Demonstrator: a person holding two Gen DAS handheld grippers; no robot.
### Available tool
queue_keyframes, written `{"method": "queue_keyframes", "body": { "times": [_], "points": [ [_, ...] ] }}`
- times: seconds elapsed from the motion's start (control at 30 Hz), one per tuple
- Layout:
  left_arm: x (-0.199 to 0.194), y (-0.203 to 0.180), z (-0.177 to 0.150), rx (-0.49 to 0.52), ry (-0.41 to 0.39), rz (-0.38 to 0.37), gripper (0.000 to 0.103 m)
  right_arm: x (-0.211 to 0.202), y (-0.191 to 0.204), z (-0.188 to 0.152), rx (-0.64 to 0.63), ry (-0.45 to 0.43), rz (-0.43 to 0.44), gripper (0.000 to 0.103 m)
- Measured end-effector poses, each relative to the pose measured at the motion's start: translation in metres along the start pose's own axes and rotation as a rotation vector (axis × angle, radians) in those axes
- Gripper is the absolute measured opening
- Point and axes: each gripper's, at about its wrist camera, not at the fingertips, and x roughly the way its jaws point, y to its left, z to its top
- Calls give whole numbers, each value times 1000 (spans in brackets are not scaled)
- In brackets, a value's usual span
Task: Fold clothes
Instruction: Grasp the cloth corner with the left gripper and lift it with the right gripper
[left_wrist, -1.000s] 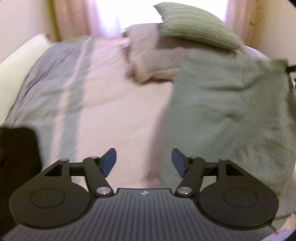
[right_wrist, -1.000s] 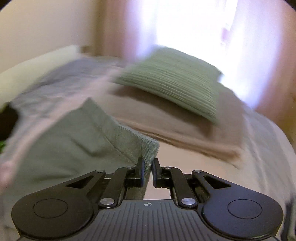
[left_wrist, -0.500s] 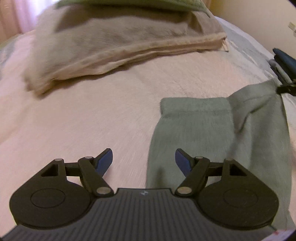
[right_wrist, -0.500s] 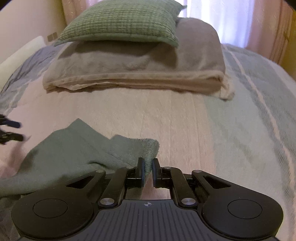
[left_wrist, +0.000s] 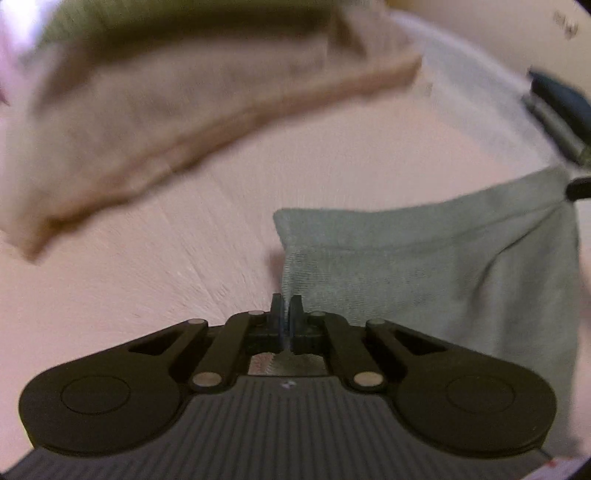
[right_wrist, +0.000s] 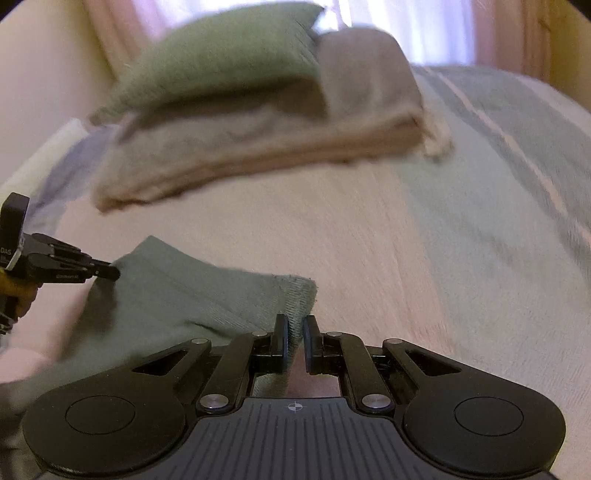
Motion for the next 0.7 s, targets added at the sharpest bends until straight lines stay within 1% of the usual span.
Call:
{"method": "queue_keyframes", "body": {
  "times": [0.07,0.13,0.17,0.2,0.23,0.3,0.37,0.43,0.5,0.57,0.63,0.7],
  "points": [
    [-57,-4,11,-12,-91,44,0,-31,15,22,-41,-58,38,4],
    [-127,-5,20,-37,-198,106,0,-65,30,46,-82,-124,77,4],
    [-153,-4,24,-47,-234,128,0,-83,39,56,-109,-159,91,4],
    [-190,-4,29,-64,-287,167,0,-101,48,66,-133,-195,105,4],
    [-219,-4,31,-76,-327,199,0,-118,55,75,-149,-227,117,4],
    [-282,-5,34,-88,-409,250,1,-155,71,92,-171,-303,137,4],
    [-332,-11,33,-76,-475,274,1,-194,88,106,-194,-387,154,3],
    [-379,-24,30,-62,-540,299,1,-239,112,115,-231,-477,146,3],
    [-420,-36,21,-55,-600,312,1,-281,134,117,-248,-559,134,3],
    [-453,-47,10,-48,-649,305,1,-324,157,113,-264,-634,112,3],
    [-492,-62,-10,-28,-715,294,1,-368,180,100,-277,-701,78,3],
    [-523,-74,-30,-17,-767,272,1,-411,204,78,-280,-761,34,3]
  ]
}}
